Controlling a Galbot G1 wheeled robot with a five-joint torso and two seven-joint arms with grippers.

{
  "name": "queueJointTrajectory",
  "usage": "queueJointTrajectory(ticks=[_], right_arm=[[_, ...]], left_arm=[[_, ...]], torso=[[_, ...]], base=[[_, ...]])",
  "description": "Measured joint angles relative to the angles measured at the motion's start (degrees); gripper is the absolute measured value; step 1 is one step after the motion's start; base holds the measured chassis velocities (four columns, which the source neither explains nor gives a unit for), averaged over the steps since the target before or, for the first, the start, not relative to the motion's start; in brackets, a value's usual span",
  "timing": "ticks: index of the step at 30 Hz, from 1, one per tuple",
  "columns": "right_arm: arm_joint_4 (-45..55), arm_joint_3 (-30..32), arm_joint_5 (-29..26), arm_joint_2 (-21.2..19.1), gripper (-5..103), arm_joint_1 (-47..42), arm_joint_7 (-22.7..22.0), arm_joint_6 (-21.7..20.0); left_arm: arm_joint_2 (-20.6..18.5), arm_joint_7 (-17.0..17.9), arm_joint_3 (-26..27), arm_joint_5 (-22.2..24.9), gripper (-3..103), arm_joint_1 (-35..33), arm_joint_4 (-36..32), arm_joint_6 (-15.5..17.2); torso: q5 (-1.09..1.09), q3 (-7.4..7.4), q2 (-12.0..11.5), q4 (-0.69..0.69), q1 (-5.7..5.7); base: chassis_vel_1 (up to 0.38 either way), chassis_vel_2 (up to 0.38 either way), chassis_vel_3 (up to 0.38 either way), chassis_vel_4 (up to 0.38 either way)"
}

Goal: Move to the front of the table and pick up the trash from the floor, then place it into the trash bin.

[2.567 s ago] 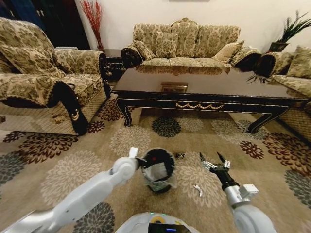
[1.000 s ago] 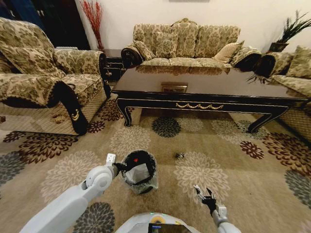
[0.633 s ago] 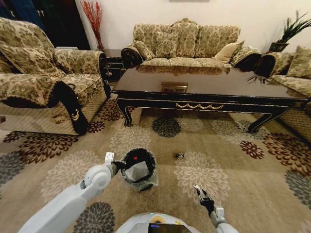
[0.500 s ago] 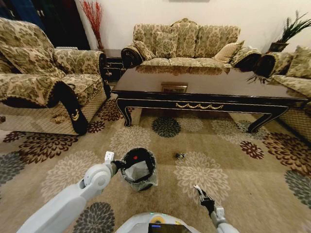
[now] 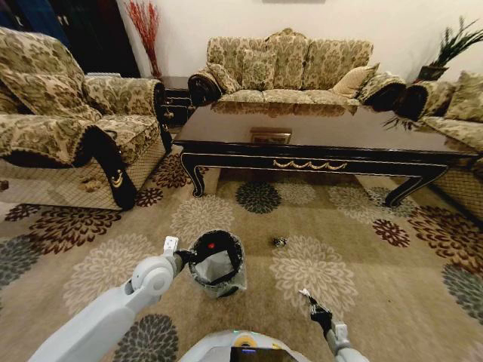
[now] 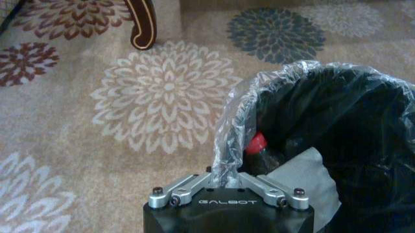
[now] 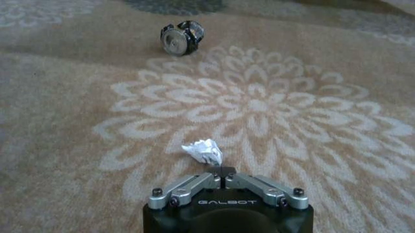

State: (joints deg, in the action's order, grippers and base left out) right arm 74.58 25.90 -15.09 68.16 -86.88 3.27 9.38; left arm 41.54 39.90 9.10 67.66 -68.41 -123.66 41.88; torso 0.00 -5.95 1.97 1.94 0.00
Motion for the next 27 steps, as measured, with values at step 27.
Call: queueJointTrajectory(ticks=[27], right_arm=[[35.80,9.66,-17.40,-5.11,0,-16.81,-3.00,-5.66]], left_arm=[[1.99,3.36,-10.42,4.71,2,12.68,3.04,0.21]], torso=[[0.01,0.00,0.00,0.00,0.00]], base=[[0.000,0.000,0.000,0.000]])
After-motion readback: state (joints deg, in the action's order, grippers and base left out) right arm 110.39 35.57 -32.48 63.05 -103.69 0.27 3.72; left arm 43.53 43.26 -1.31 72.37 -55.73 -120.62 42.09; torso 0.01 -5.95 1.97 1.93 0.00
